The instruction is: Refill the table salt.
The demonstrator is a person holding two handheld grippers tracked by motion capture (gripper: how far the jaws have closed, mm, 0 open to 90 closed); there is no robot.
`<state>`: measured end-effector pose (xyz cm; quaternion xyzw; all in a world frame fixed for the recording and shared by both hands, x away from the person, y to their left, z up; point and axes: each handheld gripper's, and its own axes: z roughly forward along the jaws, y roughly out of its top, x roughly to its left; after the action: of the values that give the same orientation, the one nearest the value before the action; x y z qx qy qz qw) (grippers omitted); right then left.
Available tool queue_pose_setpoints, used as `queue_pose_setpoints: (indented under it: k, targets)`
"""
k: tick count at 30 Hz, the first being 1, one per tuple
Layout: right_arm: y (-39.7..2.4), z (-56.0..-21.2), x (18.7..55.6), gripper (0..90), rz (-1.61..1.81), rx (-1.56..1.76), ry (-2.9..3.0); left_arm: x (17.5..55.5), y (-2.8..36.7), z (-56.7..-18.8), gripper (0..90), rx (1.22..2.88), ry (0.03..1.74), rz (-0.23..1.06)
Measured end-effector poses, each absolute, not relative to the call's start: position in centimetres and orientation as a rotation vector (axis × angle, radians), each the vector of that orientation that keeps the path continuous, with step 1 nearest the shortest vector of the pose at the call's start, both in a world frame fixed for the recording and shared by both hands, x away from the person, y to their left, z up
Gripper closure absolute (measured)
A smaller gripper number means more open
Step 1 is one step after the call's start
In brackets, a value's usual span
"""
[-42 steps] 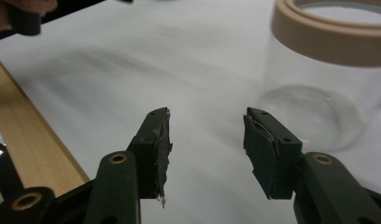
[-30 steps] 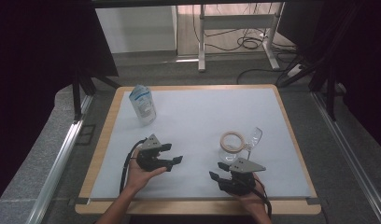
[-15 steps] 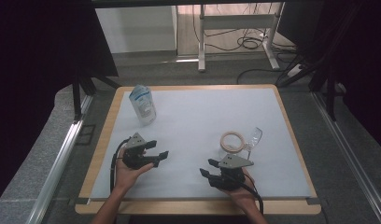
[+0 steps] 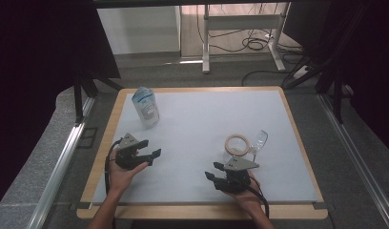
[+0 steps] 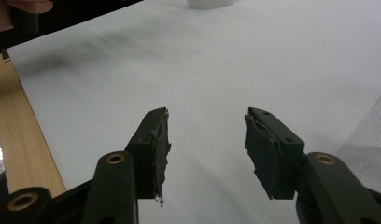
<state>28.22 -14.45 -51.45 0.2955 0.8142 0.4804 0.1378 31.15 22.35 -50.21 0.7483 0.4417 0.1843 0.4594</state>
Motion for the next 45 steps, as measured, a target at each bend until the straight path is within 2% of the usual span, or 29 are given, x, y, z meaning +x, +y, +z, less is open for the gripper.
queue_pose_setpoints:
  k: [15, 22, 31, 45]
  targets:
    - [-14.5, -51.3, 28.3, 49.5, 1.386, 0.844, 2.355, 35.1, 26.3, -49.5, 33.2, 1.739, 1.229, 0.59]
    - [-14.6, -51.3, 28.2, 49.5, 1.384, 0.844, 2.355, 36.7, 27.0, -49.8, 36.2, 1.71, 1.252, 0.566]
    - [-14.6, -51.3, 28.2, 49.4, 1.381, 0.847, 2.356, 38.2, 27.6, -48.3, 38.6, 1.697, 1.244, 0.547]
    - [-14.7, -51.3, 28.1, 49.4, 1.383, 0.847, 2.352, 42.4, 28.0, -46.4, 40.7, 1.695, 1.225, 0.606]
